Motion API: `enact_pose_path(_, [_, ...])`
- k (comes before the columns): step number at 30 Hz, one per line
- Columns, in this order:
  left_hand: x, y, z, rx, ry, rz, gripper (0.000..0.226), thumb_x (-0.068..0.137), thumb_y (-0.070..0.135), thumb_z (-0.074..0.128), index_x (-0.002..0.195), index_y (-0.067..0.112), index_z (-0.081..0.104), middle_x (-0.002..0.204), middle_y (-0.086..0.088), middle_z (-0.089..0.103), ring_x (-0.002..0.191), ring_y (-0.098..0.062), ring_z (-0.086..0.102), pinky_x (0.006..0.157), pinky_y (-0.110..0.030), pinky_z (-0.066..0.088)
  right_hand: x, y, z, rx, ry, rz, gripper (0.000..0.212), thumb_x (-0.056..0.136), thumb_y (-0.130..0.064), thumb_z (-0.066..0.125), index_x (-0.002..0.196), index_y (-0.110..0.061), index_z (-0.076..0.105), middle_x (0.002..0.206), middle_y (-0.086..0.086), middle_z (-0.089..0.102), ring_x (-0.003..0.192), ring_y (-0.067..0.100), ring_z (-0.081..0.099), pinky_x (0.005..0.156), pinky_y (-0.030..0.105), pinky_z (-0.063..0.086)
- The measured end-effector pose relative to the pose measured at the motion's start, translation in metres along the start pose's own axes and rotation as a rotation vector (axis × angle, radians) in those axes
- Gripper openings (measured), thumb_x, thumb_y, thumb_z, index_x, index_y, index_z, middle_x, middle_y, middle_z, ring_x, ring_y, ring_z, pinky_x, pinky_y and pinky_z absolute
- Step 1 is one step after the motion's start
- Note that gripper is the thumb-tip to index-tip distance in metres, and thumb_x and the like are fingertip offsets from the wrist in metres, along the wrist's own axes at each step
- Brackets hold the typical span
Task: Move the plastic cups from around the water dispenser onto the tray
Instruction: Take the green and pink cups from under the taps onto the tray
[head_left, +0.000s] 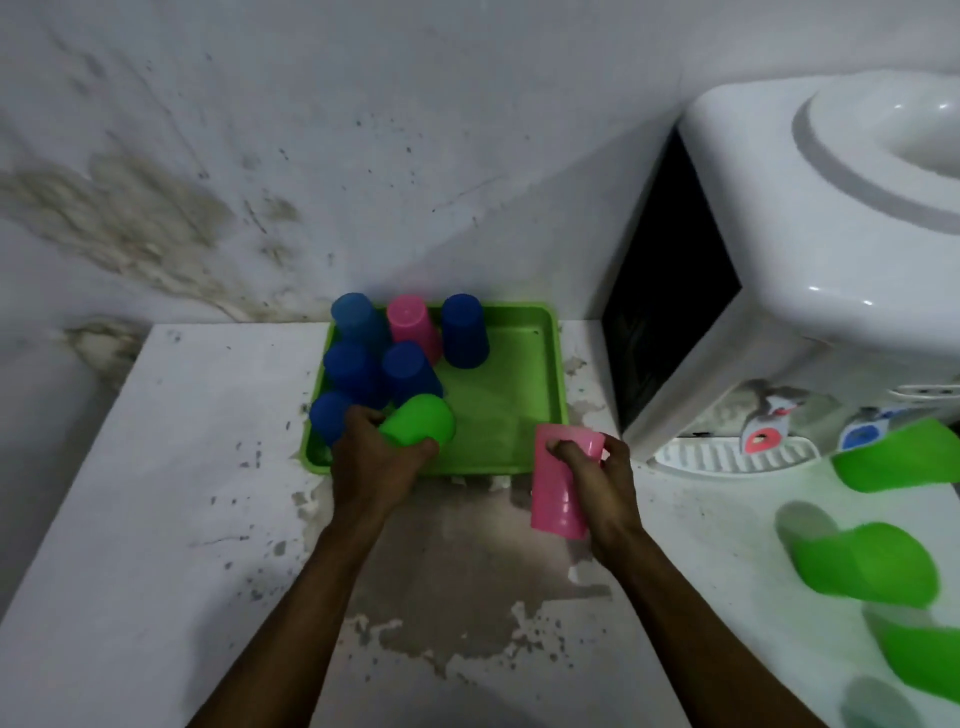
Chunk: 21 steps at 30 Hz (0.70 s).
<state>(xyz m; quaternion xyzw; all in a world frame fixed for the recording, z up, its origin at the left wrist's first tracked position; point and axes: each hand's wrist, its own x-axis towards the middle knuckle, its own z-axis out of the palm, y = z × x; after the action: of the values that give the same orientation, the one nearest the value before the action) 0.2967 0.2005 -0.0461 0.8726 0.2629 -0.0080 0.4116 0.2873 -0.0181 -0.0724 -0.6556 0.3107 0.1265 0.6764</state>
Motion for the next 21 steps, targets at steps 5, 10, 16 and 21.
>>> enact_pose_path(5, [0.015,-0.006,0.008,0.145,-0.015,0.080,0.069,0.056,0.030,0.085,0.109,0.012,0.044,0.104,-0.014,0.061,0.094,-0.035,0.059,0.070,-0.041,0.052,0.011,-0.015,0.022,-0.077,-0.054,0.014,0.068,0.072,-0.003,0.073,0.118,-0.017,0.025,0.108,0.007,0.045,0.092,0.027,0.058,0.066,0.041,0.056])
enact_pose_path(10, [0.032,-0.014,0.012,0.238,-0.038,0.080,0.070,0.057,0.030,0.085,0.110,0.012,0.044,0.109,-0.016,0.062,0.102,-0.037,0.056,0.072,-0.044,0.053,0.029,-0.029,0.052,-0.328,-0.019,-0.064,0.063,0.065,-0.018,0.083,0.111,-0.017,0.041,0.108,0.007,0.054,0.086,0.025,0.062,0.066,0.041,0.057])
enact_pose_path(16, [0.042,-0.016,0.016,0.433,-0.038,0.110,0.065,0.062,0.036,0.079,0.114,0.012,0.048,0.111,-0.011,0.062,0.104,-0.033,0.056,0.076,-0.043,0.053,0.056,-0.043,0.085,-0.727,0.041,-0.213,0.068,0.058,-0.037,0.085,0.117,-0.026,0.055,0.122,0.008,0.055,0.101,0.029,0.059,0.079,0.035,0.052])
enact_pose_path(21, [0.044,-0.011,0.016,0.575,-0.041,0.119,0.056,0.067,0.037,0.077,0.111,0.015,0.050,0.111,-0.008,0.062,0.102,-0.032,0.060,0.076,-0.038,0.048,0.072,-0.058,0.110,-0.974,0.069,-0.331,0.070,0.057,-0.041,0.083,0.115,-0.022,0.049,0.115,0.007,0.057,0.100,0.031,0.060,0.073,0.034,0.046])
